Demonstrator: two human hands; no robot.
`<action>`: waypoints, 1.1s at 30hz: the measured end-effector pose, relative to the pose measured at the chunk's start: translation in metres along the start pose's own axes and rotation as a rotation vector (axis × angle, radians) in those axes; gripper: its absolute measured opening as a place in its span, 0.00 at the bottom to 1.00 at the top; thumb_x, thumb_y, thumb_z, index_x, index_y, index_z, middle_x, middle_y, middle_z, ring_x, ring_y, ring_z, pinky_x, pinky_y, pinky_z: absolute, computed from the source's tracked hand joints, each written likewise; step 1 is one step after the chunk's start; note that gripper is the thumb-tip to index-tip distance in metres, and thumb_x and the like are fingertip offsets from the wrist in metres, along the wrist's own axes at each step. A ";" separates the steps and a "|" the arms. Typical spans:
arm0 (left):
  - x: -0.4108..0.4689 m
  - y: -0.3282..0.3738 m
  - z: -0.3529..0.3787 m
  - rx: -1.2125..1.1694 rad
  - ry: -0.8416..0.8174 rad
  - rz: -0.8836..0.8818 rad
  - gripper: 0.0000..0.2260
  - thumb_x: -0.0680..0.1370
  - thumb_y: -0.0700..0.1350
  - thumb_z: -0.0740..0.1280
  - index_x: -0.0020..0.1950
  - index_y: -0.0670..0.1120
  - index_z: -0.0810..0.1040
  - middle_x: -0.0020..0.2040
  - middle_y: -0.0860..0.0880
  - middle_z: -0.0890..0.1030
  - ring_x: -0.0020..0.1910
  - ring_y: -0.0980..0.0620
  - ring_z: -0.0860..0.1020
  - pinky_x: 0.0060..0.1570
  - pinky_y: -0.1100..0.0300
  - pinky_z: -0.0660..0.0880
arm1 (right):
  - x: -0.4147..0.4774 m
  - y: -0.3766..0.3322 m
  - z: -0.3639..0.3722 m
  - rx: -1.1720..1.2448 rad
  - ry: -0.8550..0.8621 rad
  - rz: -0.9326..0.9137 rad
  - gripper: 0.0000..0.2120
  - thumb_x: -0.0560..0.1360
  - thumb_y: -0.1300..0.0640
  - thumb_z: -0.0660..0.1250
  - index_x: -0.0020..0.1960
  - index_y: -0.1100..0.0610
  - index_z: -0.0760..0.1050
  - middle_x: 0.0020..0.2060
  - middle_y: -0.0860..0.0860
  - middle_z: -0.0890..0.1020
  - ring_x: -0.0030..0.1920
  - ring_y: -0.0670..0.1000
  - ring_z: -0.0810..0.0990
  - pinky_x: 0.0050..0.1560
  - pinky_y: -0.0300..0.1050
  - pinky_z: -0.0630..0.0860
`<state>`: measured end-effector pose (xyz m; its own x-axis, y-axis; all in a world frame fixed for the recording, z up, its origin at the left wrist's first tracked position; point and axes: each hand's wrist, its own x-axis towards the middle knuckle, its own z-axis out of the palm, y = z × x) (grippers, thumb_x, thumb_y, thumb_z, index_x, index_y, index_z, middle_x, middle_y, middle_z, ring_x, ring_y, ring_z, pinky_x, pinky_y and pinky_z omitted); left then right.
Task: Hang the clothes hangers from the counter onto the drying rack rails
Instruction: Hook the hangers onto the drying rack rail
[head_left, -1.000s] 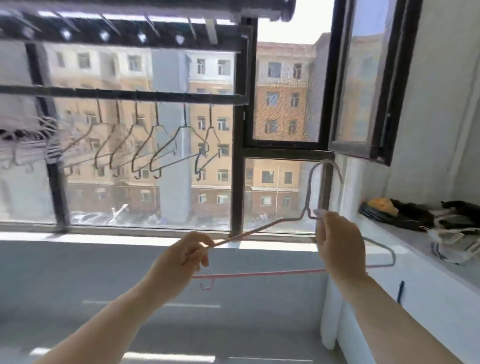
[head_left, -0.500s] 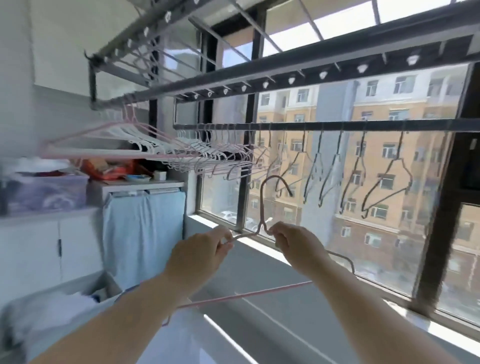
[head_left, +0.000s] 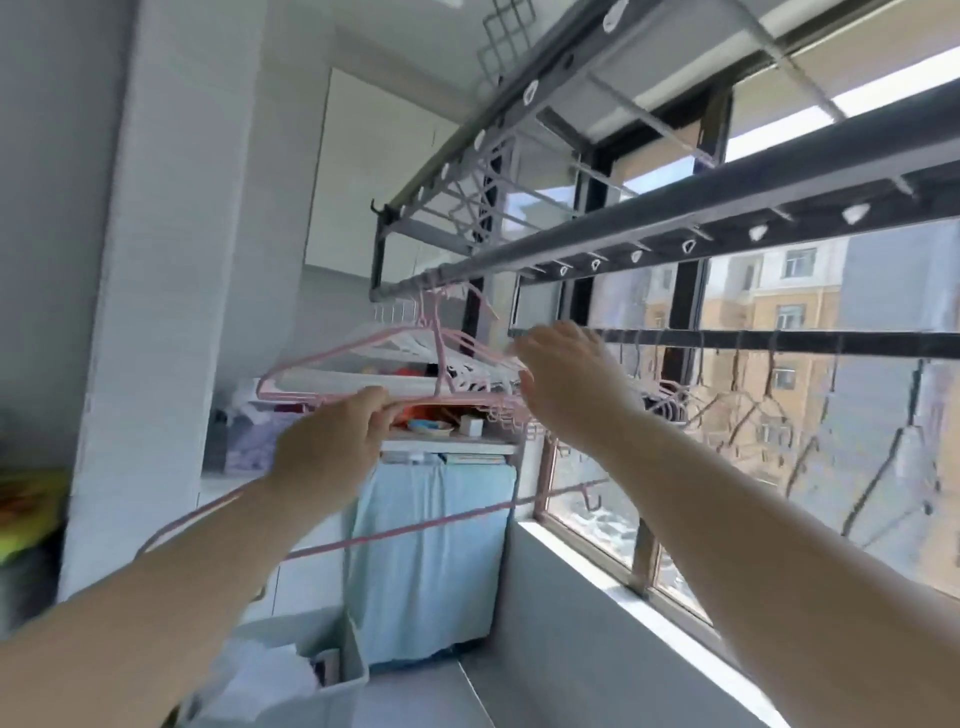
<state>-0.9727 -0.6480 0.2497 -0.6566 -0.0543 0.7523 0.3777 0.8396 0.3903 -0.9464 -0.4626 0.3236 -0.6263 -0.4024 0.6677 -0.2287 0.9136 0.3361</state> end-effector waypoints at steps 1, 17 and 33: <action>0.008 -0.002 -0.004 0.021 0.030 -0.020 0.14 0.81 0.49 0.53 0.60 0.45 0.74 0.53 0.42 0.80 0.53 0.41 0.77 0.49 0.54 0.72 | 0.013 -0.002 -0.003 -0.090 0.054 -0.046 0.18 0.80 0.62 0.53 0.69 0.55 0.64 0.67 0.51 0.69 0.68 0.51 0.63 0.71 0.47 0.55; 0.141 -0.049 0.026 -0.031 0.093 0.060 0.13 0.81 0.44 0.53 0.57 0.44 0.75 0.39 0.47 0.76 0.36 0.48 0.70 0.37 0.59 0.65 | 0.113 -0.011 -0.020 -0.716 0.036 0.277 0.09 0.79 0.59 0.57 0.56 0.60 0.70 0.37 0.53 0.73 0.43 0.54 0.74 0.54 0.48 0.70; 0.166 -0.061 0.058 -0.088 -0.110 0.215 0.14 0.81 0.45 0.53 0.61 0.46 0.75 0.49 0.44 0.81 0.40 0.46 0.76 0.42 0.54 0.74 | 0.110 -0.024 -0.016 -0.803 0.065 0.378 0.11 0.78 0.61 0.54 0.59 0.60 0.70 0.51 0.54 0.79 0.53 0.57 0.77 0.54 0.48 0.68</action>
<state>-1.1431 -0.6766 0.3201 -0.6201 0.1836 0.7628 0.5687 0.7749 0.2758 -0.9975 -0.5300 0.3997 -0.5052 -0.1065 0.8564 0.5918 0.6795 0.4336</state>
